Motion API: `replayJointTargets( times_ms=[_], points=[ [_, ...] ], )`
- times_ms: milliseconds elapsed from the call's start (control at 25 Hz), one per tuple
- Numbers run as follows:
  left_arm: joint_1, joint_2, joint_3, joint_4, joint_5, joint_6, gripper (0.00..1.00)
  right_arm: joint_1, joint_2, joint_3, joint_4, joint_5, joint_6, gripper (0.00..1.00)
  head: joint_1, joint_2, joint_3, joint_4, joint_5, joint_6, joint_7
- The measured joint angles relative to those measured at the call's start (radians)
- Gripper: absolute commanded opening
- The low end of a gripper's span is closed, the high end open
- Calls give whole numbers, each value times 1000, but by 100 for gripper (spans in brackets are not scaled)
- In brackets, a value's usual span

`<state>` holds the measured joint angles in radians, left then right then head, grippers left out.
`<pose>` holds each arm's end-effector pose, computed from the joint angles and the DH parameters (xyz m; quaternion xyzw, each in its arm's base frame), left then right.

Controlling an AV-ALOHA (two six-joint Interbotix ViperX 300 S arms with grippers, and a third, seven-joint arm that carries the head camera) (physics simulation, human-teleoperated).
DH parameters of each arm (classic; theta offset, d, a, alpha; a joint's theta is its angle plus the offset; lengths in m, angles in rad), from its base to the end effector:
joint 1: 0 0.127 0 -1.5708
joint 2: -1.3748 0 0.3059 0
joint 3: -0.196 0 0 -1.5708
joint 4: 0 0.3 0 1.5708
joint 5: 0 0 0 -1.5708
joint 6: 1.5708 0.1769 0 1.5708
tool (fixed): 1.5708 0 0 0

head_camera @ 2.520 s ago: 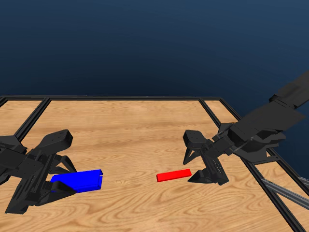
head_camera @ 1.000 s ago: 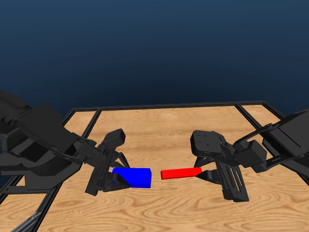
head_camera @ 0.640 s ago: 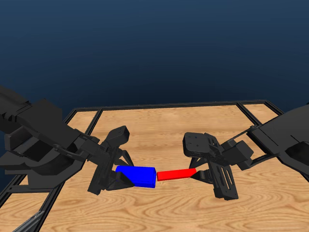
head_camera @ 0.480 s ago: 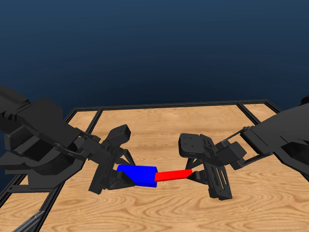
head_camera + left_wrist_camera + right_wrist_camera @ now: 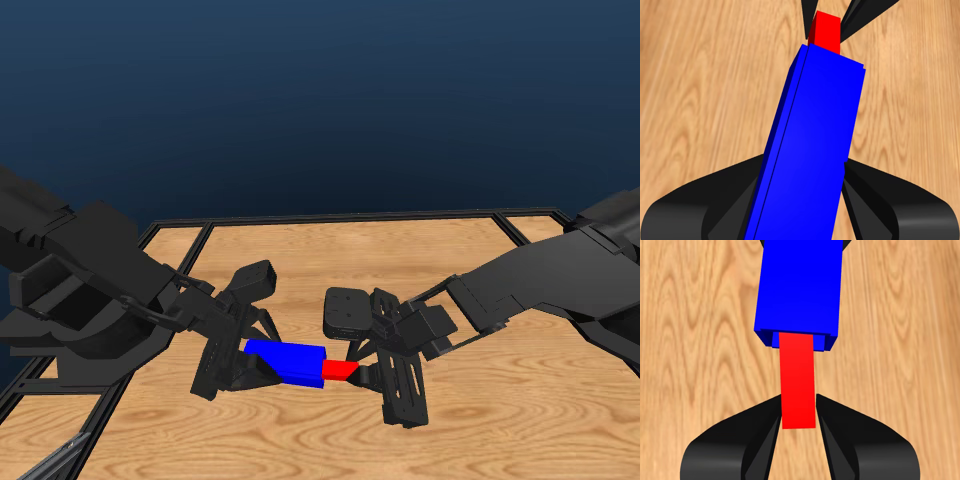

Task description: Insert peg into socket

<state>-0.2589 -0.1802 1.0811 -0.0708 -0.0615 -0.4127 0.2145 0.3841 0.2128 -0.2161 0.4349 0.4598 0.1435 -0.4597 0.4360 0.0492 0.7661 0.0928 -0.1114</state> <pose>0.2991 -0.0784 0.0660 -0.1649 0.4200 -0.0158 0.8923 0.4993 0.0924 0.0638 0.0405 0.4867 -0.0099 0.8726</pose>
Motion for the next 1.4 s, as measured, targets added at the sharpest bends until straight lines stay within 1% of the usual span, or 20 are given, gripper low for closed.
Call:
replayJointTargets(
  times_ms=[160, 320, 440, 480, 520, 640, 720, 1000, 1040, 1240, 1400],
  points=[
    [-6, 19, 0, -16, -27, -10, 0, -14, 61, -111, 23, -2, -55, 0, -4, 2, 0, -1, -2, 0, 6],
    [-31, 32, 12, -24, -13, -10, 0, -14, 117, -176, 53, 18, -102, 0, -6, 7, 0, -1, -4, 2, 11],
    [-43, 41, 21, -30, -15, -11, 0, -14, 141, -203, 69, 27, -122, 0, -8, 8, 0, 0, -5, 4, 14],
    [-44, 42, 23, -31, -18, -12, 0, -15, 142, -204, 75, 25, -129, 33, -8, 8, 0, 0, -6, 5, 15],
    [-44, 42, 23, -33, -20, -15, 0, -16, 143, -204, 82, 23, -133, 100, -8, 8, 0, 0, -6, 5, 17],
    [-42, 45, 24, -38, -21, -23, 0, -17, 142, -190, 104, 10, -132, 100, -10, 8, 0, 0, -8, 7, 20],
    [-31, 45, 21, -38, -24, -29, 0, -16, 132, -164, 121, -13, -127, 100, -11, 8, 0, 0, -9, 8, 22],
    [-12, 45, 13, -31, -50, -32, 0, -27, 62, -36, 142, -87, -87, 100, -15, 8, 0, -1, -11, 9, 29],
    [-11, 45, 13, -30, -52, -32, 0, -28, 56, -27, 141, -95, -83, 0, -16, 8, 0, -1, -11, 9, 29],
    [-8, 45, 11, -34, -60, -28, 0, -26, 50, -16, 129, -125, -79, 0, -16, 8, 0, 0, -10, 10, 32],
    [-6, 45, 11, -36, -65, -25, 0, -25, 55, -38, 122, -139, -86, 0, -12, 8, 0, 1, -9, 9, 35]
  ],
)
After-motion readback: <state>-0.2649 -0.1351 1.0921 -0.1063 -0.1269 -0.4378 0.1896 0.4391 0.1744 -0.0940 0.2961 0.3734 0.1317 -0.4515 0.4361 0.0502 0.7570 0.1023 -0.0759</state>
